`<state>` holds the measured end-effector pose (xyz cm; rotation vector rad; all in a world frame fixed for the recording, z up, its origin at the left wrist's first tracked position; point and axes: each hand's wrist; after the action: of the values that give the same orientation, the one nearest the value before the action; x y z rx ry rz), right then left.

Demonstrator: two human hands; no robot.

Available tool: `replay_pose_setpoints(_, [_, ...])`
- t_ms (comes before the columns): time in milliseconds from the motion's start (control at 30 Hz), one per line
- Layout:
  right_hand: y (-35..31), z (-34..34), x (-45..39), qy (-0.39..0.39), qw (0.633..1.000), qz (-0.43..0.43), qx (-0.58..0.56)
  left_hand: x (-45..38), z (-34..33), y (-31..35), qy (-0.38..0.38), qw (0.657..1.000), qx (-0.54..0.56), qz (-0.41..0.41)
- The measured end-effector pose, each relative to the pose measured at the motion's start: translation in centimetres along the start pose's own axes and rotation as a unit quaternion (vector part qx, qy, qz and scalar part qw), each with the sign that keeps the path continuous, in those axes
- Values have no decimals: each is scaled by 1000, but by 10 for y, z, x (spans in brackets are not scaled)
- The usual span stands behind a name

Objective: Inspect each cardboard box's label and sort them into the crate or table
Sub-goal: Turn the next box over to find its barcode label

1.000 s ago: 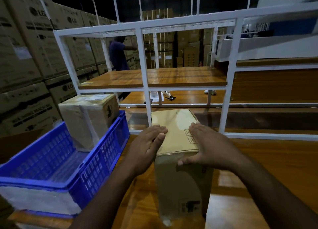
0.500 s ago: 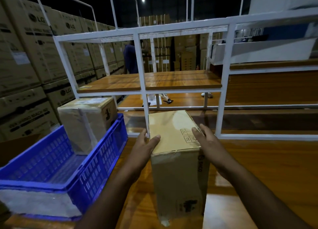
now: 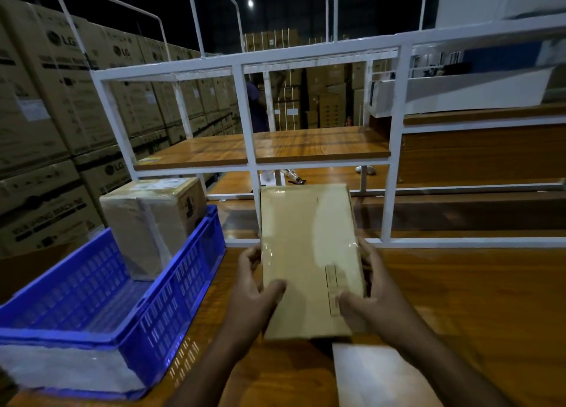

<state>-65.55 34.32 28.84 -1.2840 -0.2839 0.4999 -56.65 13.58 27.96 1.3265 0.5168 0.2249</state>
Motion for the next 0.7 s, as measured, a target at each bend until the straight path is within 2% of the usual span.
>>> replay_pose_setpoints(133, [30,-11,13,33,994,-16,105,13,-6,-23,28,999,-45,-5])
replay_pose_setpoints(267, [45,-19,23,23,993,-12,113,24,-8,-36,55,994,-94,2])
replay_pose_setpoints(467, [27,-24,23,73,985,68,142,28,-7,-31,51,973,-195,-116])
replay_pose_setpoints(600, [11,-19,20,59,941,161,293,27,3,-24,23,942,-258,-214])
replay_pose_setpoints(700, [4,-23,16,-43,888,160,430,23,4,-25,-64,922,-316,-215])
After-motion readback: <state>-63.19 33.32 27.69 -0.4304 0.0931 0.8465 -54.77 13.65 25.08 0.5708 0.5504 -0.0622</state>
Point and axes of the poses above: each hand's wrist, its own x-axis away from the middle knuckle, its own z-axis out of the back of the hand, y = z × x, and after that the axes turned 1 degree about x, right-handed
